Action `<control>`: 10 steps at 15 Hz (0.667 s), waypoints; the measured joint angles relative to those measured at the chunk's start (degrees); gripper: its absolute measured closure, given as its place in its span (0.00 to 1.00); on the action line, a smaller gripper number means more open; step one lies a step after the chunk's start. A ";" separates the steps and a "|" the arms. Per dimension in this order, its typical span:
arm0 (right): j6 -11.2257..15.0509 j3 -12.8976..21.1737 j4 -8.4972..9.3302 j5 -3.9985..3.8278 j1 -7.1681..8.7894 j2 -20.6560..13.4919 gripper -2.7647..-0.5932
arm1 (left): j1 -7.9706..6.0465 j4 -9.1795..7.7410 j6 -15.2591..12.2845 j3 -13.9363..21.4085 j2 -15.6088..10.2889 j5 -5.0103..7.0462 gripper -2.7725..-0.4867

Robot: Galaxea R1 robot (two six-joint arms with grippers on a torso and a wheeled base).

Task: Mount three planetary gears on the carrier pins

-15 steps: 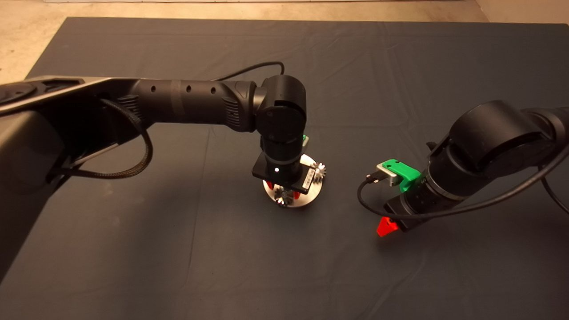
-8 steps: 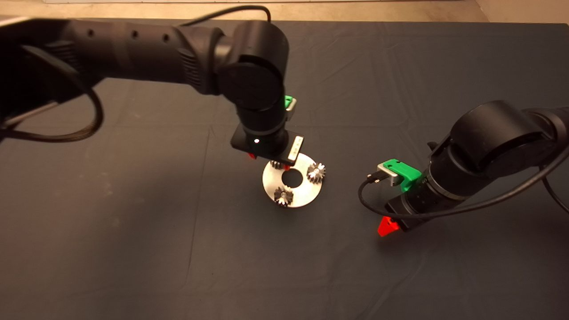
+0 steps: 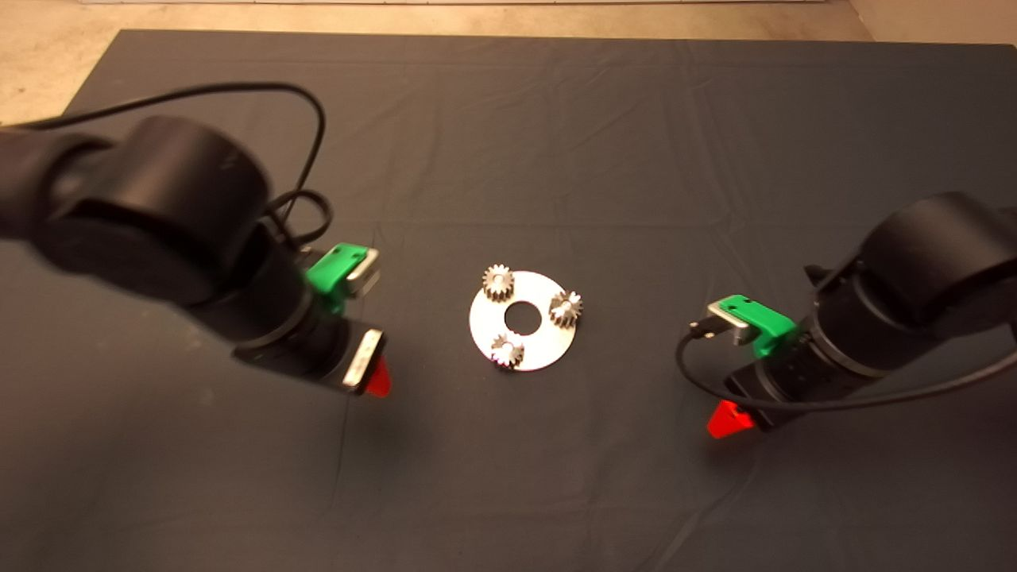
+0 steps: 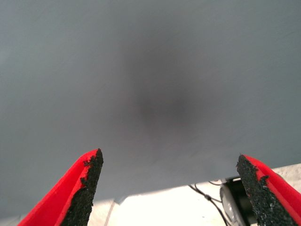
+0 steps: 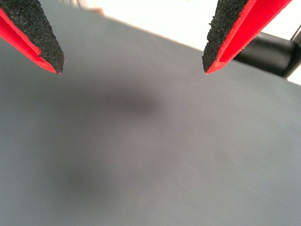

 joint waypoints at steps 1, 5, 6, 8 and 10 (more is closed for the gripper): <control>0.11 1.44 0.26 -0.25 0.00 -2.69 0.27 | -0.15 -0.41 -0.26 2.05 -2.78 0.63 0.33; 0.91 7.29 1.39 -0.25 0.02 -11.52 0.27 | -0.15 -3.09 -2.55 6.74 -4.19 0.50 0.26; 1.35 8.14 1.73 -0.73 0.00 -12.70 0.27 | -0.30 -3.65 -2.68 7.42 -4.22 0.07 0.26; 2.36 9.45 2.01 -0.40 0.02 -12.91 0.27 | -0.26 -6.45 -3.10 8.63 -5.71 0.07 0.26; 3.80 10.06 2.01 0.04 0.07 -13.02 0.27 | -0.26 -8.06 -3.51 9.62 -8.41 0.51 0.26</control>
